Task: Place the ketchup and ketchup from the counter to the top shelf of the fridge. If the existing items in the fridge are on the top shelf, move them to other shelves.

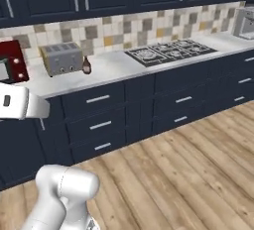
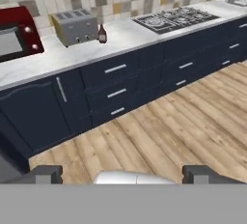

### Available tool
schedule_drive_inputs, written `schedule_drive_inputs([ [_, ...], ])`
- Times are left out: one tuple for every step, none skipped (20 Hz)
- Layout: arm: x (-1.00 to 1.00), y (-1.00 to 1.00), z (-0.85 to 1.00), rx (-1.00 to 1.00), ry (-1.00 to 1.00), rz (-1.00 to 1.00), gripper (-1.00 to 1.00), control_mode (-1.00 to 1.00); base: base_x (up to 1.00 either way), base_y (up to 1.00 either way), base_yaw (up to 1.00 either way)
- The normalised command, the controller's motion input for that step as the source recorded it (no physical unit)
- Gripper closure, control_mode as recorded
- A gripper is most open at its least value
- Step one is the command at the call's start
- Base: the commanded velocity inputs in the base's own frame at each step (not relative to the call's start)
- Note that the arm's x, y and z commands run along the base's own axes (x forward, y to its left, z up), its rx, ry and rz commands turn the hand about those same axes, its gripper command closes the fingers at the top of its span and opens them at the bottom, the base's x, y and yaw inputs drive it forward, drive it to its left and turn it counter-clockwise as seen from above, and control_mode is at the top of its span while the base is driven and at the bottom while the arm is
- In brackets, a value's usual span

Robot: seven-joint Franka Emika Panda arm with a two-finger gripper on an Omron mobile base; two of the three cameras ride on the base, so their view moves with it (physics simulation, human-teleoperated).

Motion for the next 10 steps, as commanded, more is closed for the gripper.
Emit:
schedule_drive_inputs([
  [0.0,0.0,0.0,0.0,0.0,0.0,-1.0,1.0,1.0,-0.39,0.01],
  [0.0,0.0,0.0,0.0,0.0,0.0,-1.0,1.0,1.0,-0.36,0.0],
  [0.0,0.0,0.0,0.0,0.0,0.0,-1.0,1.0,1.0,-0.32,0.0],
  [0.0,0.0,0.0,0.0,0.0,0.0,-1.0,1.0,1.0,-0.3,0.0],
  [0.0,0.0,0.0,0.0,0.0,0.0,-1.0,1.0,1.0,-0.25,0.0],
  [0.0,0.0,0.0,0.0,0.0,0.0,-1.0,1.0,1.0,-0.24,0.0],
  [0.0,0.0,0.0,0.0,0.0,0.0,-1.0,1.0,1.0,-0.21,0.0],
  [0.0,0.0,0.0,0.0,0.0,0.0,-1.0,1.0,1.0,-0.17,0.0],
  [0.0,0.0,0.0,0.0,0.0,0.0,-1.0,1.0,1.0,-0.11,0.0],
  [0.0,0.0,0.0,0.0,0.0,0.0,-1.0,1.0,1.0,-0.09,0.0],
])
